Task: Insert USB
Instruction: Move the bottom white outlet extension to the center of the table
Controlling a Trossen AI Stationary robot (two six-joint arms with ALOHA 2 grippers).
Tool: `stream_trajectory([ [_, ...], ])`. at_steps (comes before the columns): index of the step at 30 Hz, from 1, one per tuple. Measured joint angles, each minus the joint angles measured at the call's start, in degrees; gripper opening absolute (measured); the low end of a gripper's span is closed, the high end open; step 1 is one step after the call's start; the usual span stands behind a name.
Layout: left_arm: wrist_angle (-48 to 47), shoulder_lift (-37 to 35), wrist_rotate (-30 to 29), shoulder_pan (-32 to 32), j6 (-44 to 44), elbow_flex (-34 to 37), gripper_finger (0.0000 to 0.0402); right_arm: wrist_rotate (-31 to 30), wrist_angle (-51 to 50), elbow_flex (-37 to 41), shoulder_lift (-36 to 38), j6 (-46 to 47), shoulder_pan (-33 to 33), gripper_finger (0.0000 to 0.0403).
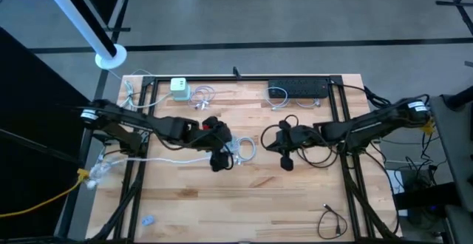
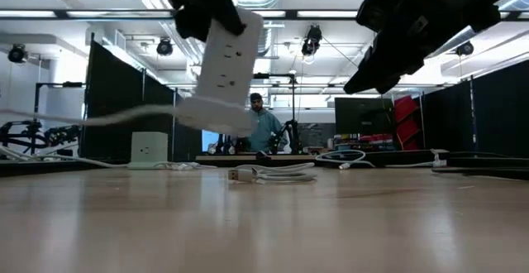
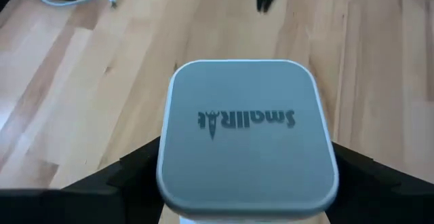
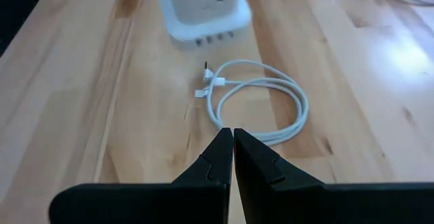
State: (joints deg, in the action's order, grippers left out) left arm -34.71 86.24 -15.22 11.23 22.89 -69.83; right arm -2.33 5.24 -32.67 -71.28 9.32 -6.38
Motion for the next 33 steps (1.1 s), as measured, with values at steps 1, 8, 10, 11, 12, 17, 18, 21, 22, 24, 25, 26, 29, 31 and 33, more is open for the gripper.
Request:
stream_trajectory([
  [1, 0.40, -0.14, -0.17, 0.33, 0.42, 0.87, 0.0296, 0.01, -0.14, 0.00, -0.16, 0.06, -0.28, 0.0000],
  [8, -0.07, -1.01, 0.54, 2.07, 2.09, 7.54, 0.0296, -0.10, -0.21, 0.00, -0.09, 1.16, -0.63, 0.0000],
  [10, -0.03, -1.59, -0.02, 2.74, 3.08, 9.43, 0.0296, -0.17, -0.20, 0.00, -0.10, 1.16, -0.63, 0.0000],
  [11, 0.13, -2.11, -0.20, 3.22, 3.41, 10.17, 0.0296, -0.18, -0.20, 0.00, -0.14, 1.16, -0.63, 0.0000],
  [12, 0.18, -2.76, 0.15, 3.63, 3.60, 10.89, 0.0296, -0.19, -0.23, 0.02, -0.15, 1.15, -0.63, 0.0000],
  [17, 2.22, -5.23, -0.23, 4.71, 4.93, 14.35, 0.0296, -0.70, -0.20, 0.02, -0.15, -1.55, -0.63, 0.0000],
  [18, 2.65, -5.55, -0.42, 4.74, 5.20, 14.91, 0.0296, -0.69, -0.19, 0.02, -0.15, -2.42, -0.63, 0.0000],
  [21, 2.87, -6.29, -0.42, 4.76, 5.52, 16.18, 0.0296, -0.72, -0.20, 0.03, -0.15, -3.60, -0.63, 0.0014],
  [22, 2.90, -6.48, -0.34, 4.78, 5.52, 16.45, 0.0296, -0.72, -0.18, 0.02, -0.15, -4.02, -0.63, 0.0024],
  [24, 2.60, -6.86, 0.11, 4.76, 5.20, 16.66, 0.0296, -0.72, -0.16, 0.04, -0.15, -4.09, -0.63, 0.0049],
  [25, 2.44, -7.11, 0.42, 4.76, 4.68, 16.68, 0.0296, -0.72, -0.16, 0.04, -0.15, -4.15, -0.63, 0.0063],
  [26, 2.03, -7.46, 0.78, 4.74, 4.25, 16.67, 0.0296, -0.73, 0.00, 0.04, -0.15, -4.31, -0.63, 0.0078],
  [29, 1.29, -8.16, 1.44, 4.72, 3.43, 16.20, 0.0315, -0.74, 1.89, 0.04, -0.22, -6.65, -0.63, 0.0121],
  [31, 0.93, -8.83, 1.44, 4.72, 3.17, 15.48, 0.0356, -0.74, 5.73, 0.04, -1.58, -8.75, -0.63, 0.0146],
  [33, -0.64, -9.30, 1.40, 4.72, 3.06, 14.73, 0.0383, -0.68, 9.53, 0.06, -4.04, -10.43, -0.63, 0.0165],
])
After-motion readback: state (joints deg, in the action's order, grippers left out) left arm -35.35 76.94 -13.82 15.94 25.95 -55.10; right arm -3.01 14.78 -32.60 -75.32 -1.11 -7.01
